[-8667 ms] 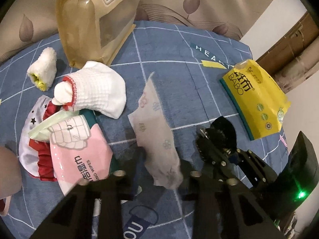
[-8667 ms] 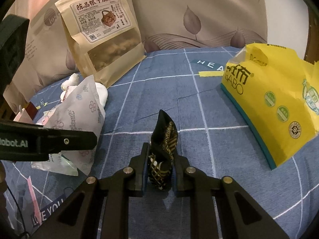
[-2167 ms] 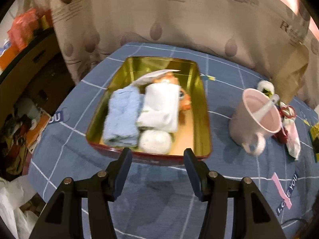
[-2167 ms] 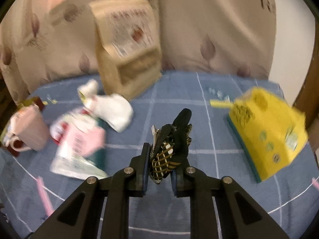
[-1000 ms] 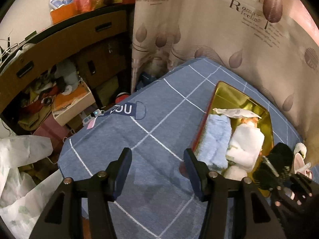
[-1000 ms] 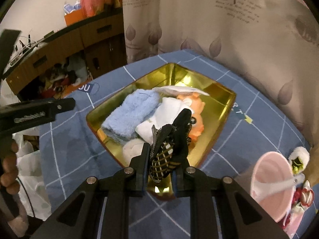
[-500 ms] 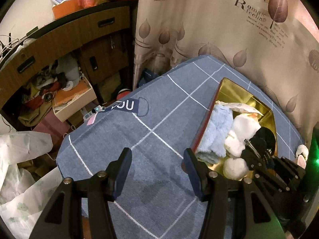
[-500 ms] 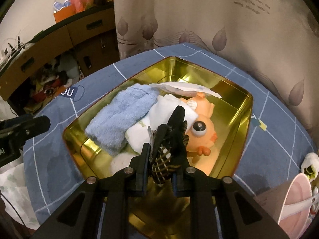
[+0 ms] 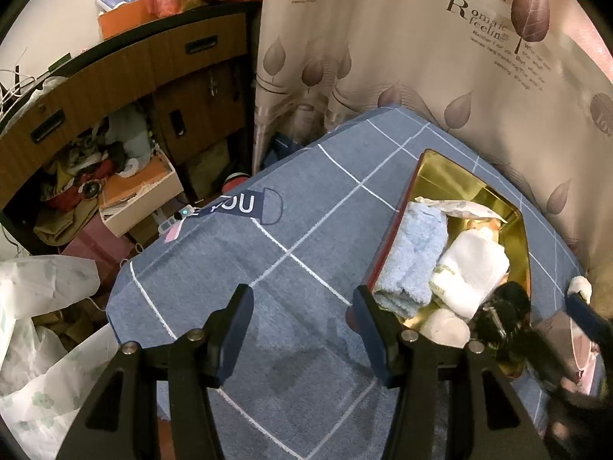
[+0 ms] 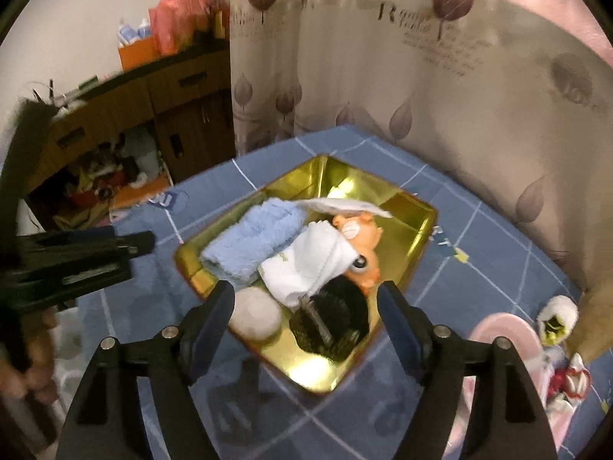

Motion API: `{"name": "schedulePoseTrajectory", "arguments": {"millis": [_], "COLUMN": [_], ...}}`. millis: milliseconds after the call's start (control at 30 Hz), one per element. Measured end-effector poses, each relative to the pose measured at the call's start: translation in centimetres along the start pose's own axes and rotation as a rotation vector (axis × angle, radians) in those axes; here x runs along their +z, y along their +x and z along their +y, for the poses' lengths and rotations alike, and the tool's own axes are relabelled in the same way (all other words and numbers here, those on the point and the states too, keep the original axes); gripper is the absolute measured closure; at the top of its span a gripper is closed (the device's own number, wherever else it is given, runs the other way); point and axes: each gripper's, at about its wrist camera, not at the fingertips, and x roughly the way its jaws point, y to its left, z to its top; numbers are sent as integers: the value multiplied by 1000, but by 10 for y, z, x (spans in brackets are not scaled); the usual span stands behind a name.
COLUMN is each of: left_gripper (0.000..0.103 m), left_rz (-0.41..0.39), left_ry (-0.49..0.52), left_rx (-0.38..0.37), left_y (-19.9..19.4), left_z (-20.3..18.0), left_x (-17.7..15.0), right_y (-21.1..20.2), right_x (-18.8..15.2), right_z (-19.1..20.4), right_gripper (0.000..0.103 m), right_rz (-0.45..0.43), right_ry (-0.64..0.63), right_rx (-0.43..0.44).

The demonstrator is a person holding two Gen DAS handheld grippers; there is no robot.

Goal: Organize soft objects
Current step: 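Move the right tool to the pink wipes packet and grasp it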

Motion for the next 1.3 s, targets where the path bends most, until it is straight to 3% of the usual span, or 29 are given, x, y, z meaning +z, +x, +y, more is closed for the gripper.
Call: {"name": "schedulePoseTrajectory", "arguments": {"millis": [133, 267, 633, 800, 1033, 1300], "left_gripper": [48, 48, 48, 47, 47, 47], "left_rz": [-1, -3, 7, 6, -7, -52], "left_ry": [8, 25, 72, 94, 171, 302], "left_rx": [7, 11, -4, -2, -7, -123], "left_y": [0, -1, -2, -2, -8, -43], "left_z": [0, -5, -20, -27, -52, -103], "left_x": [0, -2, -8, -11, -20, -33], "right_y": [-48, -84, -117, -109, -84, -61], "right_x": [-14, -41, -134, -163, -178, -193], "right_z": [-18, -55, -209, -240, -256, -279], "right_gripper": [25, 25, 25, 25, 25, 19], "right_rz": [-54, -66, 51, 85, 123, 136], "right_ry": [18, 48, 341, 459, 523, 608], "right_rx": [-7, -92, -363, -330, -305, -270]}}
